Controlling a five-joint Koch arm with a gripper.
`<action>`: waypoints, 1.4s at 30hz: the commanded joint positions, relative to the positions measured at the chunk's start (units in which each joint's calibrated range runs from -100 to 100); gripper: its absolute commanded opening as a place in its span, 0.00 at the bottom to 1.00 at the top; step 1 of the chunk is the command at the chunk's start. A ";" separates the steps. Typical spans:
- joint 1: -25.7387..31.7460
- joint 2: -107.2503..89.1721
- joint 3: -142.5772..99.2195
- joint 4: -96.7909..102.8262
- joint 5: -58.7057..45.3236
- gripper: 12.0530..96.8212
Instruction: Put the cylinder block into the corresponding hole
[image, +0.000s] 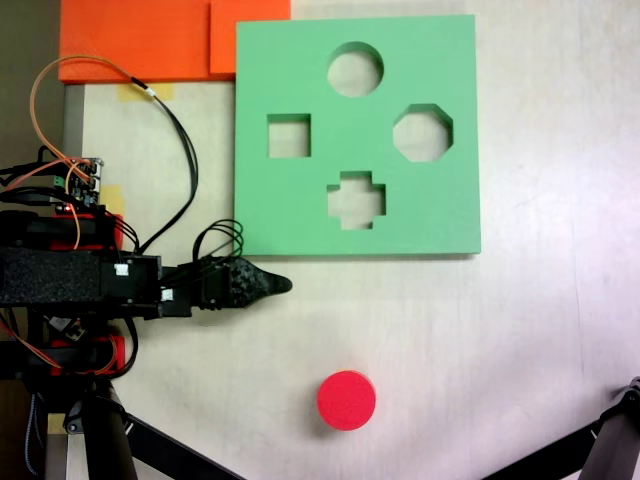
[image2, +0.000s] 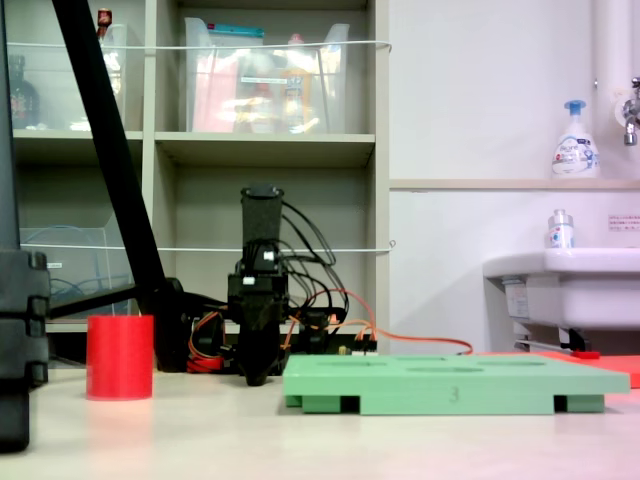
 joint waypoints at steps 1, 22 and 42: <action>0.05 -0.55 -1.08 -5.23 0.39 0.44; 0.10 -0.55 -1.08 -5.23 0.34 0.44; -2.88 -0.55 -1.08 33.19 27.94 0.45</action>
